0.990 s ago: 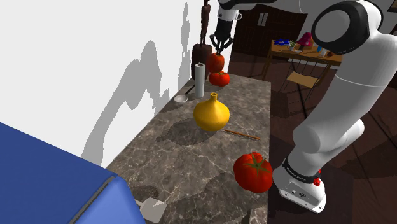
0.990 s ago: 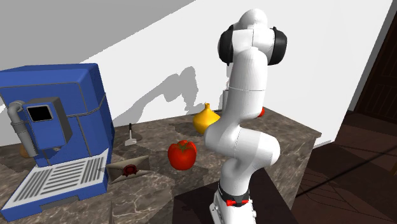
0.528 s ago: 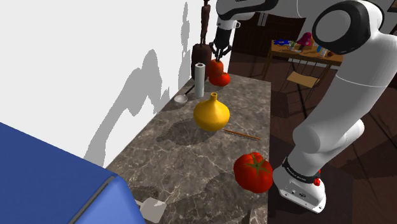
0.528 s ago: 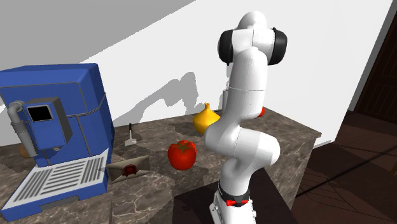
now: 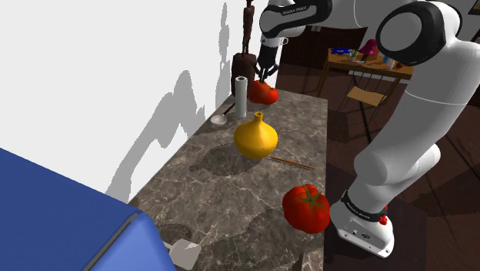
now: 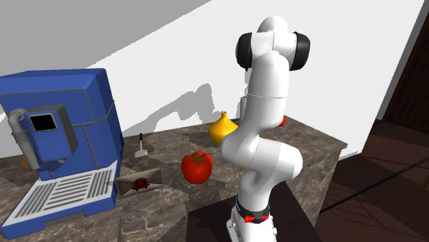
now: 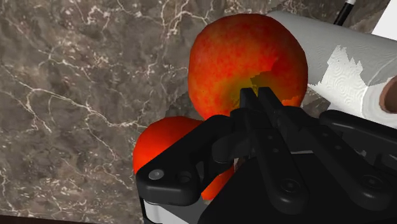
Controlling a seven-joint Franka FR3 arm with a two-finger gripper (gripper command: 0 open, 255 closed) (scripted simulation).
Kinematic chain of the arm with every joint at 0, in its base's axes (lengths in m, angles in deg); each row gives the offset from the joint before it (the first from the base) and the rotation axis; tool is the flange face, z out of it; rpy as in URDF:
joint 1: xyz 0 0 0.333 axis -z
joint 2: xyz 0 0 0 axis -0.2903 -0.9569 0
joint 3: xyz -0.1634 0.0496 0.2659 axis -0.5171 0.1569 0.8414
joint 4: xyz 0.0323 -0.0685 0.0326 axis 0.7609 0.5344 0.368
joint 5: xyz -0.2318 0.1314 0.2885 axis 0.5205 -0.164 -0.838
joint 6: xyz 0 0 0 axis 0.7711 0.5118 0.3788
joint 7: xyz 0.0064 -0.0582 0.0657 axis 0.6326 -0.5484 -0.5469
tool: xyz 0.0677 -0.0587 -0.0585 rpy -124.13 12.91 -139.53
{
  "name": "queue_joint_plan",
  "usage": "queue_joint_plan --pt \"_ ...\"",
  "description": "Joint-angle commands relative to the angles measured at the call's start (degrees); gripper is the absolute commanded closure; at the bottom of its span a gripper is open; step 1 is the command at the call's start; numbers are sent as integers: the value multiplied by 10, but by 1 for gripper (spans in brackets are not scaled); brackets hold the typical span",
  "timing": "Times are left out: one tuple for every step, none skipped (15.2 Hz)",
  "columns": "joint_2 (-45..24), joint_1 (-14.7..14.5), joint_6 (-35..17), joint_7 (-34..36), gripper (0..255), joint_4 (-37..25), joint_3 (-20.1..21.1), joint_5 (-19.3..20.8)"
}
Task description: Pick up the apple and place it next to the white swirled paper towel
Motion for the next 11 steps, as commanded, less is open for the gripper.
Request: queue_joint_plan --pt "-1 0 -16 -1 255 14 0 0" --pt "-3 0 -23 -1 255 20 0 0" --pt "-4 0 -30 -1 255 26 0 0" --pt "-6 0 -38 -1 255 32 0 1" --pt "-7 0 -45 -1 255 37 0 1" --pt "-9 0 -52 -2 255 43 0 1" --pt "-11 0 -59 -2 255 48 0 2" --pt "-13 0 -67 -2 255 53 -1 2" --pt "-15 0 -74 -2 255 58 -1 2" --pt "-18 -1 -81 -2 255 63 -1 3" --pt "-20 -1 -88 -1 255 68 -1 3"
